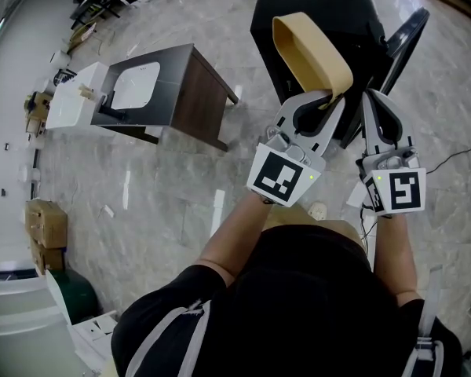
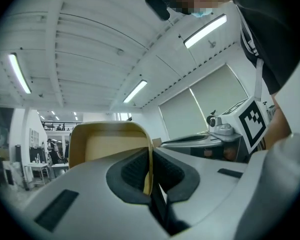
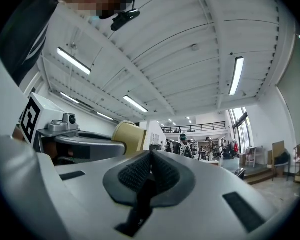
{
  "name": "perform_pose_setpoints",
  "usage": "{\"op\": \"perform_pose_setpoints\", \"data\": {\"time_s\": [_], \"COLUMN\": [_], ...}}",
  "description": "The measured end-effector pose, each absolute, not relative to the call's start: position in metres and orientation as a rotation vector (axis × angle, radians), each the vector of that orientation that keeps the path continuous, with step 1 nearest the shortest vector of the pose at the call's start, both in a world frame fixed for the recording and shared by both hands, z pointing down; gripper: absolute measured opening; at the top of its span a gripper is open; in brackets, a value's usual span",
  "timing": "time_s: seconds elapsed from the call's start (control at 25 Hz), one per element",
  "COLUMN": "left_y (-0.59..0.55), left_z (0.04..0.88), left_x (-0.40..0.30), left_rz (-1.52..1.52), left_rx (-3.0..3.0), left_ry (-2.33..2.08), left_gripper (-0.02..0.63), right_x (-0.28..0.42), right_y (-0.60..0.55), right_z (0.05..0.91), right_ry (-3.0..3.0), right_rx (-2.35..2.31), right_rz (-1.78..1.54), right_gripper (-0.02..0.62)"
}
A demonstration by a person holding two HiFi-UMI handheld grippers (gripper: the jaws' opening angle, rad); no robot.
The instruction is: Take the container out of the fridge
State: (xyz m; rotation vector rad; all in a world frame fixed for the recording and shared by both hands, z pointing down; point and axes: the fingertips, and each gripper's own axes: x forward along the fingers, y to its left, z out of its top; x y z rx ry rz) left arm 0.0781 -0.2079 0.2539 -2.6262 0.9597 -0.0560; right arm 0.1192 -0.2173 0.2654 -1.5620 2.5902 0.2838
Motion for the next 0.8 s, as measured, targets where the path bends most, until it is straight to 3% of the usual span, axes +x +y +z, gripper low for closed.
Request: {"op": "perform_pose_setpoints", "data": {"time_s": [0.8], "left_y": [-0.2138], "left_z": [0.2472], "left_x": [0.0699], "left_rz": [0.003], "left_rx": [-2.595], "left_ry": [1.015], "left_gripper": [0.028], "right_x": [0.1211], "right_y": [-0.2207], "right_z": [0.2658], "right_ry": [2.601], "right_rx": [-1.623], "right_rz": [0.331], "right_gripper": [0.035]}}
